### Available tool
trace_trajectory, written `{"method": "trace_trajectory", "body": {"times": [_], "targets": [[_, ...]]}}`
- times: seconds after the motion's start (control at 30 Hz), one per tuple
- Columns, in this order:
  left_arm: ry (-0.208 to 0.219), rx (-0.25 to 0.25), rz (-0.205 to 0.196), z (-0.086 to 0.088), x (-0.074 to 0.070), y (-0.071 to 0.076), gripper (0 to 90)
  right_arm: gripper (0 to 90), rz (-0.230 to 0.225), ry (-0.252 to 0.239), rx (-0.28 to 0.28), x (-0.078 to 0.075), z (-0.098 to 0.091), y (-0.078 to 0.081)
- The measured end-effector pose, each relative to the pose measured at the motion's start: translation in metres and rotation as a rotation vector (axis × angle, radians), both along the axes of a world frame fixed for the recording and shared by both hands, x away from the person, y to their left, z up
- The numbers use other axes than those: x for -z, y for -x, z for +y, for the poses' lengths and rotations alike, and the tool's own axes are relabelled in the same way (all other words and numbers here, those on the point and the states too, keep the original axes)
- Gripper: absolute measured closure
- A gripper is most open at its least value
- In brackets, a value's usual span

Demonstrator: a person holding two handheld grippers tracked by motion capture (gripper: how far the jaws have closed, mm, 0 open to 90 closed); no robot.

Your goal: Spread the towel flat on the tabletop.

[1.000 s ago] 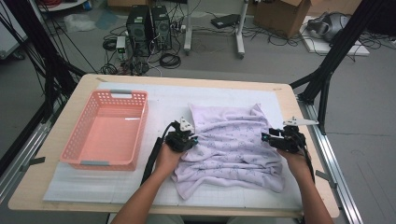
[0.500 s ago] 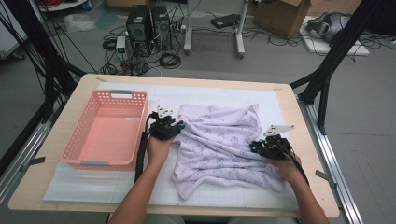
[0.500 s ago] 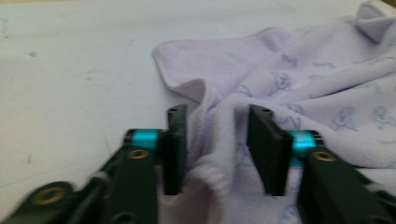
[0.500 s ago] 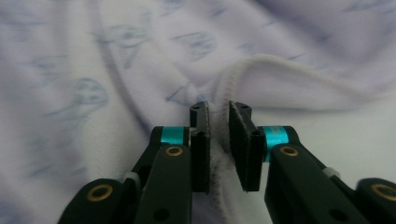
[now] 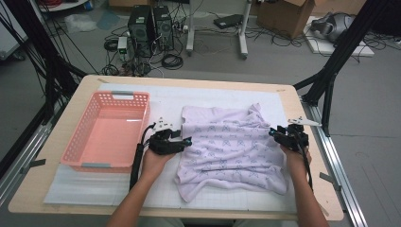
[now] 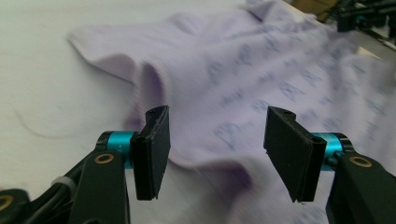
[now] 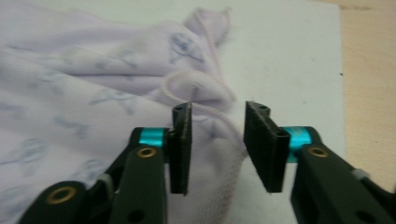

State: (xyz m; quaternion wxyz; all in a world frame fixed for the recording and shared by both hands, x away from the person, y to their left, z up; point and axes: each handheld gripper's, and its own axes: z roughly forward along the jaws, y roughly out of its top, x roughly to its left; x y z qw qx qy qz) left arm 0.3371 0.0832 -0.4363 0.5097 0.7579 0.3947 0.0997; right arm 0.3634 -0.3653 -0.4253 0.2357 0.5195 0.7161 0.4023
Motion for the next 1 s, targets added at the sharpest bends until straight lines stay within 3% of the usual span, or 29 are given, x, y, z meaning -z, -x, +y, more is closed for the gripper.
{"method": "trace_trajectory", "body": {"times": [0.13,0.2,0.27,0.33,0.37,0.4,0.43,0.47,0.5,0.53,0.57,0.6,0.7,0.87,0.93,1.0], "targets": [[-0.017,0.058,0.027,-0.001,0.006,0.018,40.1,50.3,-0.011,-0.030,-0.112,-0.012,-0.001,0.027],[-0.029,0.075,0.063,-0.001,0.011,0.024,37.7,48.8,0.020,-0.051,-0.196,-0.014,0.000,0.040],[-0.050,0.088,0.098,-0.002,0.017,0.030,36.0,47.7,0.041,-0.018,-0.273,-0.012,0.003,0.054],[-0.079,0.078,0.088,-0.006,0.017,0.035,36.1,45.9,0.078,0.010,-0.345,-0.005,0.008,0.063],[-0.089,0.076,0.091,-0.009,0.016,0.036,38.7,44.9,0.105,0.011,-0.389,-0.002,0.011,0.066],[-0.139,0.057,0.057,-0.012,0.016,0.040,42.9,44.4,0.143,0.011,-0.434,0.002,0.015,0.067],[-0.199,0.025,0.022,-0.015,0.015,0.042,55.8,44.6,0.165,0.026,-0.469,0.004,0.020,0.069],[-0.193,0.026,0.045,-0.015,0.013,0.040,68.0,46.5,0.178,0.059,-0.483,0.007,0.025,0.070],[-0.162,0.021,0.078,-0.015,0.012,0.037,80.4,52.6,0.187,0.108,-0.492,0.009,0.031,0.071],[-0.187,0.001,0.073,-0.015,0.011,0.035,82.5,57.8,0.188,0.155,-0.500,0.012,0.036,0.070],[-0.200,-0.024,0.058,-0.016,0.010,0.032,83.1,75.7,0.167,0.159,-0.491,0.012,0.039,0.069],[-0.204,-0.055,0.050,-0.017,0.009,0.029,83.3,79.8,0.146,0.195,-0.479,0.012,0.041,0.066],[-0.171,-0.132,0.026,-0.015,0.007,0.016,83.7,82.6,0.087,0.179,-0.415,0.013,0.043,0.052],[-0.178,-0.220,-0.011,-0.018,0.002,-0.013,84.0,82.6,-0.017,0.207,-0.331,0.013,0.049,0.025],[-0.216,-0.239,-0.032,-0.021,0.000,-0.026,84.0,82.6,-0.036,0.228,-0.306,0.014,0.053,0.015],[-0.204,-0.270,-0.044,-0.022,-0.002,-0.036,84.0,82.6,-0.067,0.234,-0.279,0.015,0.056,0.007]]}}
